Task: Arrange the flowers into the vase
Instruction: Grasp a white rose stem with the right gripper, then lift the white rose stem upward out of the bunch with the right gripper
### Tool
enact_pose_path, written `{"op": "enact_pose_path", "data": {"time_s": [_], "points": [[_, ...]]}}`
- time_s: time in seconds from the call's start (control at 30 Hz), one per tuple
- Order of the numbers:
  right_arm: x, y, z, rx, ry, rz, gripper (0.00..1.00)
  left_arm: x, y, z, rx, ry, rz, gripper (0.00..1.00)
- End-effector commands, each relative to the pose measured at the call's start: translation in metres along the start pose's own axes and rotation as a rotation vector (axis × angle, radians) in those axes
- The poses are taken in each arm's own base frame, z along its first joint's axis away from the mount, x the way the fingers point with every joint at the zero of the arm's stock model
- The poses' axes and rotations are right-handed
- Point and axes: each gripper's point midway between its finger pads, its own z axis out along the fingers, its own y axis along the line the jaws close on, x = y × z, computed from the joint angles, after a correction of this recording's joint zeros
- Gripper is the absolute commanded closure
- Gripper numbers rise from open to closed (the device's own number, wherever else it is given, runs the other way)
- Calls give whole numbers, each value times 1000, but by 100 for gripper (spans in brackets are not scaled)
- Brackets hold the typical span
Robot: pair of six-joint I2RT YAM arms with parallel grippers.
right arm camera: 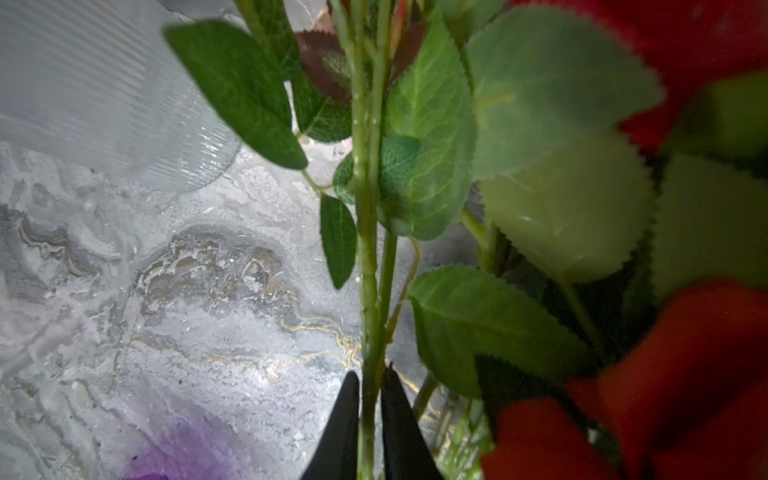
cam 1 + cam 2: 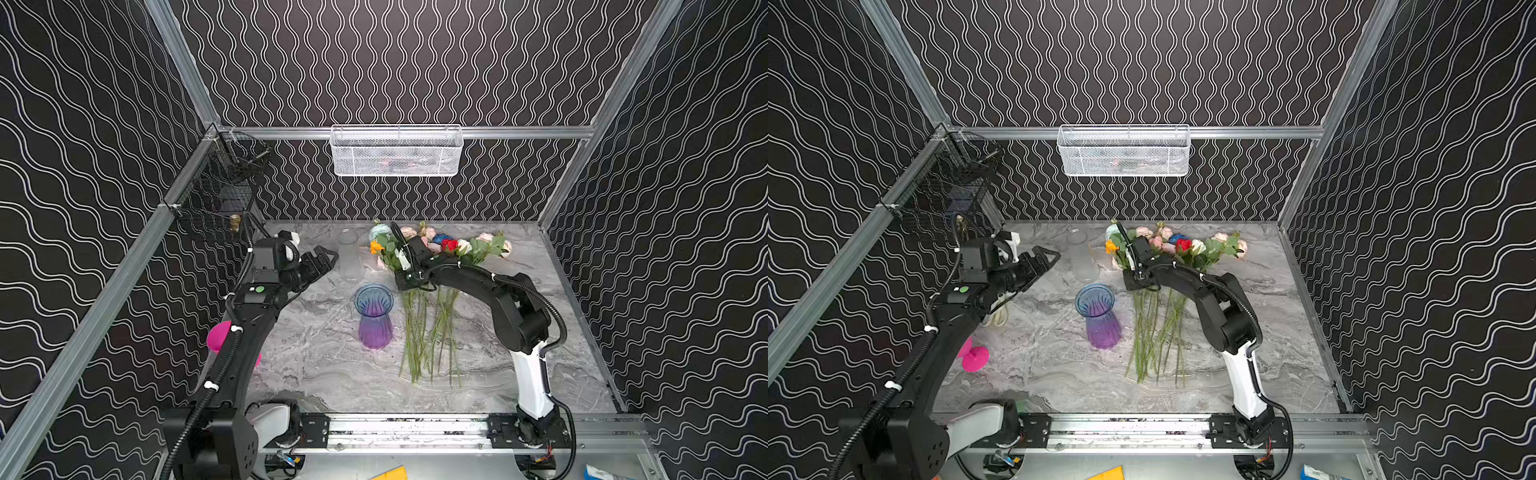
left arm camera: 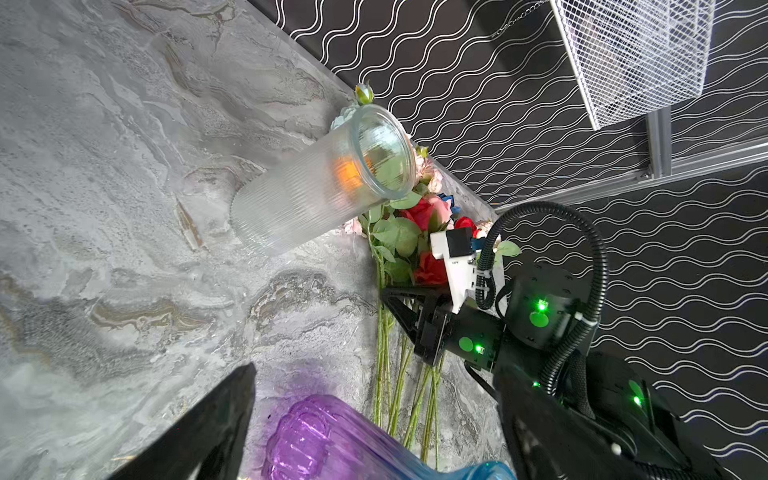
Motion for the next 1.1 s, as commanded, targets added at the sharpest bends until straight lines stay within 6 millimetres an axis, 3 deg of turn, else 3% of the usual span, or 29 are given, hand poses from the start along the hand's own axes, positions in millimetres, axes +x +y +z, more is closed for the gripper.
{"op": "enact_pose_path", "data": {"time_s": [0.0, 0.13, 0.3, 0.4, 0.43, 0.6, 0.83, 1.07], "points": [[-1, -2, -4, 17, 9, -7, 94, -4, -4, 1, 22, -12, 2, 7], [-10, -1, -19, 15, -59, -3, 100, -4, -6, 0, 28, -9, 5, 7], [-25, 4, -51, 1, -144, 8, 100, -4, -4, 0, 23, -12, 5, 7], [-39, 10, -80, -21, -230, 18, 100, -5, -7, 0, 41, -17, 10, 7], [-49, 14, -101, -35, -291, 22, 100, -5, -7, 0, 45, -18, 13, 7], [-63, 25, -159, -50, -476, -2, 100, -4, -41, -6, 239, -22, 60, 10], [-79, 17, -235, 29, -713, -9, 100, -6, -43, -10, 245, -47, 68, 9], [-82, 39, -308, -92, -923, -4, 100, -6, -41, -9, 244, -44, 58, 10]]}}
